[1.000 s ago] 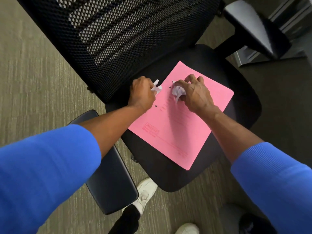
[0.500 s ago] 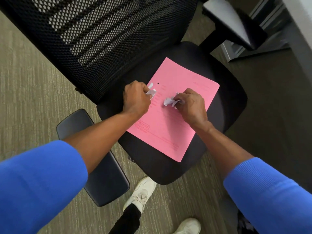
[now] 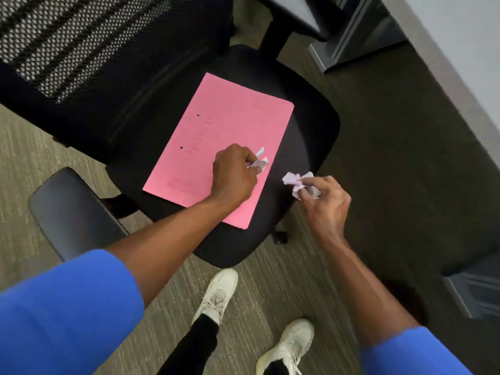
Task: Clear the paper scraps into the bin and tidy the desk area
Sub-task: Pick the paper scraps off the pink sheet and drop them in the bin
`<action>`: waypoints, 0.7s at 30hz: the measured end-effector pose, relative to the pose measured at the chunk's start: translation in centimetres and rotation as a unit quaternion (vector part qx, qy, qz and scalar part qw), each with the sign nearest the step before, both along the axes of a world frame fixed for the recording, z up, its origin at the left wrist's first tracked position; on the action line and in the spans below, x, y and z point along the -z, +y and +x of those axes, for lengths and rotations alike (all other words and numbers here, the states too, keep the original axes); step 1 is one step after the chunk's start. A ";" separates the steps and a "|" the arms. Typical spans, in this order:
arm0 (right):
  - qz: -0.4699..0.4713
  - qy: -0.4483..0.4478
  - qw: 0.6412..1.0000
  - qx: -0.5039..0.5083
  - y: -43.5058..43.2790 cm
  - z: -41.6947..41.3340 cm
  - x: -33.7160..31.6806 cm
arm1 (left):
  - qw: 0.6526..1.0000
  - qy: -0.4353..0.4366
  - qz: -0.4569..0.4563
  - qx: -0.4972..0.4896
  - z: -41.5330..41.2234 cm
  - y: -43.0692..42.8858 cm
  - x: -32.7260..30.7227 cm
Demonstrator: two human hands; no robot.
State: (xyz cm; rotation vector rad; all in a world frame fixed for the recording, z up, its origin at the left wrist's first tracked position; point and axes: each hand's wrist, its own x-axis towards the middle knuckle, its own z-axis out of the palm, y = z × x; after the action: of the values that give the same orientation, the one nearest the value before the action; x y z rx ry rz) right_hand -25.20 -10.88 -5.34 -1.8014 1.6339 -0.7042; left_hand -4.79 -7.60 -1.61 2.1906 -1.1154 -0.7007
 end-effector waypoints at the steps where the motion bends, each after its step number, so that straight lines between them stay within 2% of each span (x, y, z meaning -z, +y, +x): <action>1: 0.007 0.002 1.000 0.024 0.7 -1.5 0.1 | 1.000 0.005 0.008 0.014 -1.6 0.1 0.1; 5: 0.041 0.007 0.994 0.099 3.5 -8.1 1.1 | 0.998 0.023 0.027 0.059 -8.5 0.8 0.7; 8: 0.115 -0.014 0.979 0.166 5.6 -13.5 2.8 | 0.993 0.034 0.048 0.101 -14.1 1.6 1.5; 10: 0.172 -0.063 0.962 0.202 7.3 -17.0 4.0 | 0.988 0.036 0.057 0.135 -18.0 2.2 2.5; 12: 0.177 -0.132 0.952 0.212 9.1 -20.3 4.9 | 0.984 0.035 0.066 0.160 -21.5 2.9 3.4; 14: 0.169 -0.154 0.950 0.212 10.7 -23.6 5.8 | 0.980 0.032 0.073 0.181 -24.7 3.5 4.3; 19: 0.198 -0.088 0.938 0.270 13.8 -30.9 8.8 | 0.967 0.043 0.125 0.217 -31.6 5.3 7.2; 21: 0.178 -0.078 0.939 0.282 14.9 -33.2 9.9 | 0.963 0.056 0.139 0.225 -33.9 6.0 8.4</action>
State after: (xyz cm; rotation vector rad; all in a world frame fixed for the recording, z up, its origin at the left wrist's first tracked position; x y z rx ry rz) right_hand -58.43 3.99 -15.22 -0.9972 2.0306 -0.7086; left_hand -38.70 -1.64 -9.97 2.0975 -1.5537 -1.2271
